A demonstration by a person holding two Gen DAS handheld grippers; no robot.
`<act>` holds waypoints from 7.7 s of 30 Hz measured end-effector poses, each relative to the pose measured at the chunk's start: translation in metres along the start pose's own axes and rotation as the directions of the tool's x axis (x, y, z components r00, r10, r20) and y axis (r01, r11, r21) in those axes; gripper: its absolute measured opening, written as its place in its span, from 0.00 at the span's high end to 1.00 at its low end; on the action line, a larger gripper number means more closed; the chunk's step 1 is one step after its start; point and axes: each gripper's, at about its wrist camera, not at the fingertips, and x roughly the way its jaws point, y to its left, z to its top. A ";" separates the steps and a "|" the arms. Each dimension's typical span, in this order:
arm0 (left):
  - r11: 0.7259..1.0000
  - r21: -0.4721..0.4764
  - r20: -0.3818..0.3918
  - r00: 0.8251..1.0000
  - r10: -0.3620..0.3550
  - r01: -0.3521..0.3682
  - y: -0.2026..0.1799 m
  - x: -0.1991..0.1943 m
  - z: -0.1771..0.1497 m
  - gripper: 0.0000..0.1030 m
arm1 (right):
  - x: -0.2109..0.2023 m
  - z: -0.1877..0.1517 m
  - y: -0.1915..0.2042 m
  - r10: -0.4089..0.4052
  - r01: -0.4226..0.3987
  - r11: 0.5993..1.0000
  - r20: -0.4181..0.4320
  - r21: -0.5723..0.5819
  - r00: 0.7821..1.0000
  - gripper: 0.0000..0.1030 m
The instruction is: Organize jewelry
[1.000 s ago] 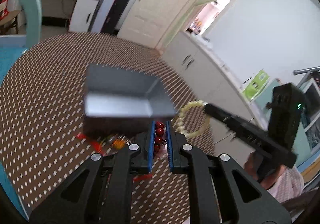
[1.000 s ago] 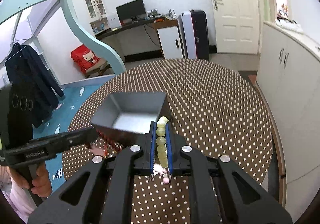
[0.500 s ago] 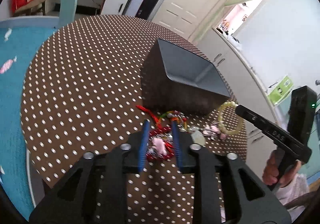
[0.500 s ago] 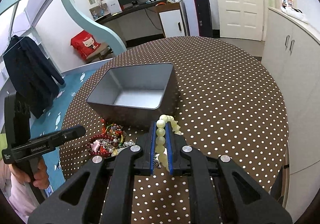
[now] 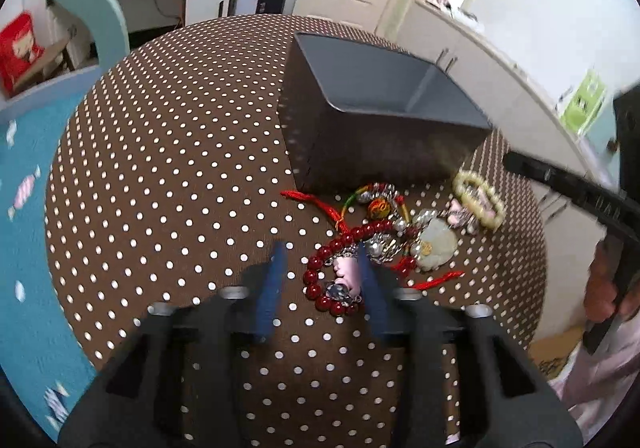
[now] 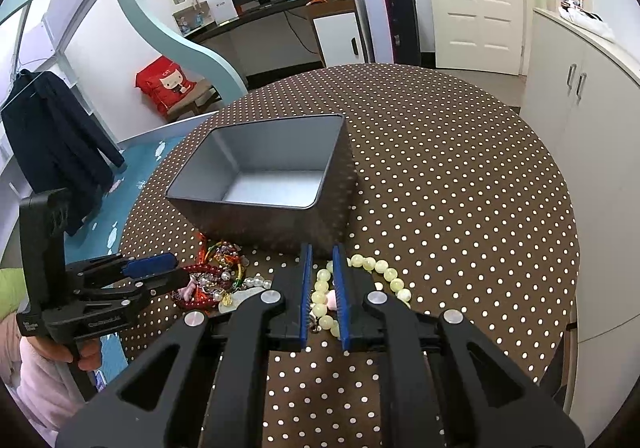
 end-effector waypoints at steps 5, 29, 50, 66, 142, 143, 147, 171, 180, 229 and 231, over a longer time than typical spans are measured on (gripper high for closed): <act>0.999 0.042 -0.009 1.000 0.005 -0.004 -0.007 0.005 0.000 0.93 | 0.005 0.000 -0.002 -0.037 0.037 0.999 -0.009 -0.009 0.999 0.76; 0.970 -0.090 0.200 0.958 -0.203 0.224 0.006 -0.060 0.021 1.00 | 0.038 -0.027 -0.020 -0.271 0.260 0.958 -0.085 -0.117 0.959 0.82; 0.951 0.257 -0.085 0.977 0.197 -0.170 -0.042 0.007 -0.003 0.92 | -0.006 -0.006 -0.017 -0.173 0.174 0.981 0.019 -0.081 0.985 0.92; 0.996 0.083 0.010 0.999 -0.034 0.033 -0.016 -0.040 0.014 0.93 | -0.034 -0.007 -0.013 -0.124 0.131 0.989 0.103 -0.068 0.987 0.92; 0.997 0.081 0.156 0.987 -0.029 0.016 -0.038 -0.039 0.047 0.23 | -0.034 0.004 0.038 0.028 -0.009 0.981 0.095 -0.193 0.995 0.46; 0.997 0.072 0.152 0.988 -0.018 0.007 -0.034 -0.040 0.041 0.22 | -0.031 0.000 0.040 0.029 -0.013 0.981 0.082 -0.193 0.996 0.46; 0.998 0.068 0.123 0.992 0.011 -0.019 -0.023 -0.039 0.017 0.16 | -0.012 -0.019 0.047 0.046 -0.044 0.978 0.008 -0.202 0.999 0.46; 0.991 0.086 0.017 0.994 0.104 -0.105 -0.036 0.010 -0.008 0.76 | 0.031 -0.044 0.043 -0.014 -0.003 0.987 -0.104 -0.159 0.995 0.46; 0.997 0.049 0.035 0.997 0.066 -0.067 -0.027 0.001 -0.004 0.78 | 0.047 -0.042 0.053 -0.039 0.015 0.982 -0.125 -0.189 0.991 0.46; 0.998 -0.057 0.154 0.988 -0.018 0.027 -0.024 0.024 0.110 0.85 | 0.048 0.063 0.025 -0.075 0.078 0.991 0.029 -0.111 0.997 0.60; 0.998 -0.048 0.143 0.989 -0.024 0.032 -0.026 0.026 0.110 0.87 | 0.052 0.067 0.028 -0.074 0.077 0.988 0.030 -0.133 0.997 0.60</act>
